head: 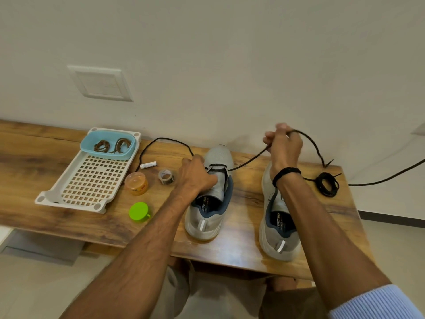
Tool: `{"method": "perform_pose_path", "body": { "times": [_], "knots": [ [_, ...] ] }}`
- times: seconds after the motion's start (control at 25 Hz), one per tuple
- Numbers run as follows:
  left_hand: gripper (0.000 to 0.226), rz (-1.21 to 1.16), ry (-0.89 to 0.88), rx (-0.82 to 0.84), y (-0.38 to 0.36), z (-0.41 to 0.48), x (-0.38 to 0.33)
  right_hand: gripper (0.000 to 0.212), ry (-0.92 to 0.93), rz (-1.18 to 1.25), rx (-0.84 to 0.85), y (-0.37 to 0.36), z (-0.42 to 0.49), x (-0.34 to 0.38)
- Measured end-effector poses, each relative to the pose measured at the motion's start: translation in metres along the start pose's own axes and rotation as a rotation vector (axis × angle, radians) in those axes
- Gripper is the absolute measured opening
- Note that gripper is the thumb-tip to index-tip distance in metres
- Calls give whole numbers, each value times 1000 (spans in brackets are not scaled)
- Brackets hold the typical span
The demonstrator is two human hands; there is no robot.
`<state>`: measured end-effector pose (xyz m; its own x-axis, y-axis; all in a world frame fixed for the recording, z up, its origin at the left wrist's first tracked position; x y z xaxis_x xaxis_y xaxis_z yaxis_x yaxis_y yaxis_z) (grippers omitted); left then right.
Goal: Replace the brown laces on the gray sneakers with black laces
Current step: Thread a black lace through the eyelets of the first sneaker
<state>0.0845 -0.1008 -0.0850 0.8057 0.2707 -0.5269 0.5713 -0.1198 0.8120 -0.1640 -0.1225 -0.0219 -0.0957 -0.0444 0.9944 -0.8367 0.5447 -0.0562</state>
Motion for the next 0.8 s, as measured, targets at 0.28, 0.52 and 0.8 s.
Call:
{"method": "perform_pose_path", "body": {
  "times": [0.28, 0.52, 0.8],
  "knots": [
    [71, -508, -560, -51, 62, -30, -75, 57, 358, -797, 972, -76, -89, 30],
    [35, -545, -324, -70, 66, -20, -45, 53, 423, -816, 343, -23, -29, 57],
    [36, -488, -330, -57, 55, -22, -54, 42, 426, -701, 728, -62, -54, 28]
  ]
}}
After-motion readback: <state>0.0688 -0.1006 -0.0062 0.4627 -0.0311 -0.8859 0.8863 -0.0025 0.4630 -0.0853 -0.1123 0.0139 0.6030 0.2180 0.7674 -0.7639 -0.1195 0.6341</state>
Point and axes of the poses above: each hand's wrist, its own z-axis towards the middle knuckle, its own y-axis out of the back of the hand, x = y × z, the point moved 9 cm from there along z, towards the middle knuckle, and after that the axes turned 4 degrees about z, right-handed, at the moved point
